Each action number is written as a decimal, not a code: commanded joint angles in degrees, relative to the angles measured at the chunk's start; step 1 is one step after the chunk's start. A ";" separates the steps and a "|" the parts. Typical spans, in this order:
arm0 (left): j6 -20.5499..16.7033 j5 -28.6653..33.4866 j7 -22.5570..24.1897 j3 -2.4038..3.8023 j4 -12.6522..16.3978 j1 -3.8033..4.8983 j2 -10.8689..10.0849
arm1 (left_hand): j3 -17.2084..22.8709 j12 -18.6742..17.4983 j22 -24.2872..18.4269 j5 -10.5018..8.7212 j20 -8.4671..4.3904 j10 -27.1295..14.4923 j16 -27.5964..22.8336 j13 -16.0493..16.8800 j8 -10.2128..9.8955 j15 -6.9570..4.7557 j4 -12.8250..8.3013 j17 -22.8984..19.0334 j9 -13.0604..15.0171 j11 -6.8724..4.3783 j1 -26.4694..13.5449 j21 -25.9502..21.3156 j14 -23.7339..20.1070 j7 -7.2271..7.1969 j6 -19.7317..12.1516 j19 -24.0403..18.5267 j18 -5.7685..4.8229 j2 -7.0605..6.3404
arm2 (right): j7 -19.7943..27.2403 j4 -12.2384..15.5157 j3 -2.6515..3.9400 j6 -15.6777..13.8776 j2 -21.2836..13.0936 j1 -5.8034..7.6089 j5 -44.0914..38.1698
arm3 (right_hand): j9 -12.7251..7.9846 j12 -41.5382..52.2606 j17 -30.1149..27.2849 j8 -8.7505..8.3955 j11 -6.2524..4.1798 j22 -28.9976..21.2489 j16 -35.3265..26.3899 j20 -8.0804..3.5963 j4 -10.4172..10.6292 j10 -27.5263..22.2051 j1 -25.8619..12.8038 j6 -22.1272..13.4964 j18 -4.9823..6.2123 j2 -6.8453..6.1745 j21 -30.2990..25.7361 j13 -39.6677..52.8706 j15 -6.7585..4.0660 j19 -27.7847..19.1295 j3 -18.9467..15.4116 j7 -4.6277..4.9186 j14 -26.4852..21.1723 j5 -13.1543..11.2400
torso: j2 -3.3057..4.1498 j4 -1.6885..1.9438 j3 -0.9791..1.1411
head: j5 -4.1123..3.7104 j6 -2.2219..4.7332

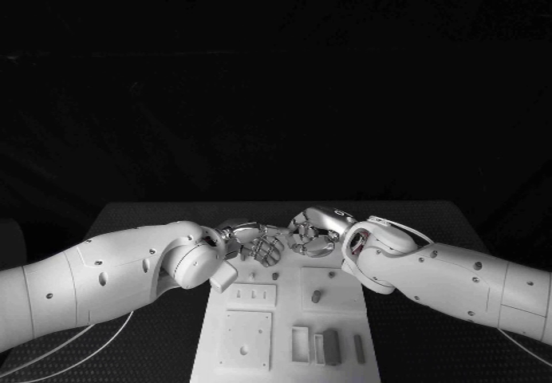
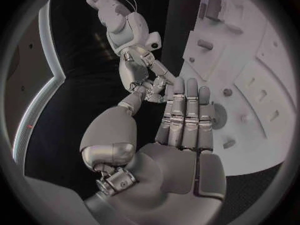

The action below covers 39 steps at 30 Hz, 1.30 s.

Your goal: Assemble the parts on the task board

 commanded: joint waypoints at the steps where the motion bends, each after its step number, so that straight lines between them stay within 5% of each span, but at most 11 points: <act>1: 0.35 -0.46 -0.44 0.04 -0.09 0.09 0.41 | 0.04 -0.39 0.82 -0.36 -0.13 -0.17 -0.23 0.07 -0.26 0.10 0.31 0.08 0.03 0.17 -0.61 0.24 -0.19 0.21 -0.25 -0.36 0.51 0.00 | 0.00 0.51 0.02 0.73 0.12 0.03 -0.98 | 1.40 0.22 0.07 0.82 0.13 0.74 0.32 -0.05 -0.07 0.38 -0.38 3.39 1.66 0.32 0.29 0.08 -0.32 0.13 0.39 1.47 -0.01 0.16 | -0.01 -0.05 -0.02 | -0.08 -0.07; 39: 1.69 -1.56 -2.24 -0.15 -1.52 0.06 1.48 | 0.51 -0.64 0.90 -0.27 -0.05 -0.07 -0.33 0.49 -0.45 0.13 -0.23 0.44 0.18 0.17 0.80 0.44 -0.14 0.27 -0.17 -0.51 0.57 0.91 | 0.29 2.16 0.02 0.97 0.82 0.03 -1.13 | 1.48 0.33 0.11 0.78 0.11 0.75 0.32 -0.11 -0.20 0.41 -0.53 3.38 1.66 0.39 0.39 0.07 -0.36 0.15 0.42 1.46 0.02 0.61 | -0.02 -0.02 -0.08 | -0.06 -0.40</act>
